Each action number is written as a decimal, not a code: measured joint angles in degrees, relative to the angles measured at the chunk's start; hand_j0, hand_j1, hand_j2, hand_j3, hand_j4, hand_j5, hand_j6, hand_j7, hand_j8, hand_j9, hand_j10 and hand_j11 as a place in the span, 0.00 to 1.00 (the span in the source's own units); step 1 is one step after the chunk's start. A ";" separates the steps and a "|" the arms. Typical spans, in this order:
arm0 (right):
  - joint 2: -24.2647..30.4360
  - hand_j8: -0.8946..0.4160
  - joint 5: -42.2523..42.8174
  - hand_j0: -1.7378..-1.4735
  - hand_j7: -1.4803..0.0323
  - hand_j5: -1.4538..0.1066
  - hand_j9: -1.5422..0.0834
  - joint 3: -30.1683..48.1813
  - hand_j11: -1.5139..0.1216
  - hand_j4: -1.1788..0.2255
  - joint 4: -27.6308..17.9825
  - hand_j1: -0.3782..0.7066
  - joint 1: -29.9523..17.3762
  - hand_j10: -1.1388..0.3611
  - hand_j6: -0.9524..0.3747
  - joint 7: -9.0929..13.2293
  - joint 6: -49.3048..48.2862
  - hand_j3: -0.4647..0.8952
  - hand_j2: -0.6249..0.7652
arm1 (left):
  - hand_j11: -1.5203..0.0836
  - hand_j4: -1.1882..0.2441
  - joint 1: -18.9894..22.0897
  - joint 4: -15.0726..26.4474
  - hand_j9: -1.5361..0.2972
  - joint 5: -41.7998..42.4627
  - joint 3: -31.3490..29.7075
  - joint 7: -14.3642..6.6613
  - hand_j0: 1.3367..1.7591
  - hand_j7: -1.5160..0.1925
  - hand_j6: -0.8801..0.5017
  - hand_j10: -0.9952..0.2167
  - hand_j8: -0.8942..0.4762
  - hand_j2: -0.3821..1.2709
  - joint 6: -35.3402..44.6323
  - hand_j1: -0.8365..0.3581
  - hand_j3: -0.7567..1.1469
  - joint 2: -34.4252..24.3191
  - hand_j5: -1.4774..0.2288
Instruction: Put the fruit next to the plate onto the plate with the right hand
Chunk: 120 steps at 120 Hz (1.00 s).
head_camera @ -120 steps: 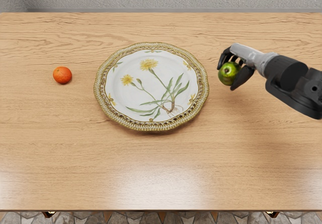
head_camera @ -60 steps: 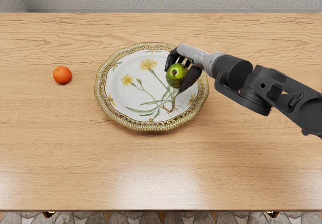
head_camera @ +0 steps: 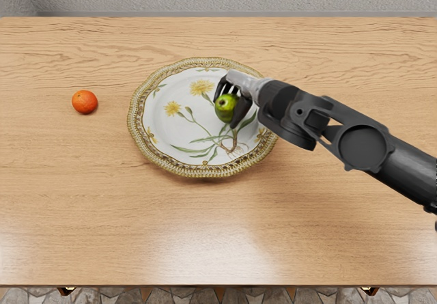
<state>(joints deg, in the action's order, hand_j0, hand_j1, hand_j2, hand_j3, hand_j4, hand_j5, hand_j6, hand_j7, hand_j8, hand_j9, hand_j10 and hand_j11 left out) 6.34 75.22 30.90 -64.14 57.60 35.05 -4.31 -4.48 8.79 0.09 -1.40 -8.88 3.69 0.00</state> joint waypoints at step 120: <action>41.18 0.68 -36.15 0.30 0.97 0.92 0.94 4.48 0.92 0.83 -24.00 0.03 -4.06 0.75 0.71 -0.05 -24.33 0.34 0.45 | 0.93 0.82 0.00 0.02 0.83 0.02 0.02 0.00 0.76 0.87 0.62 0.81 0.64 0.23 0.00 0.98 0.40 0.00 0.85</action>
<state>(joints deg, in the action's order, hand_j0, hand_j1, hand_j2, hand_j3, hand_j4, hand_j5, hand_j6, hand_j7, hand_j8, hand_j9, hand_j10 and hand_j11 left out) 47.51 39.06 35.38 -88.14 53.54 35.00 -28.64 -4.48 8.81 0.11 -1.38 -8.87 3.69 0.00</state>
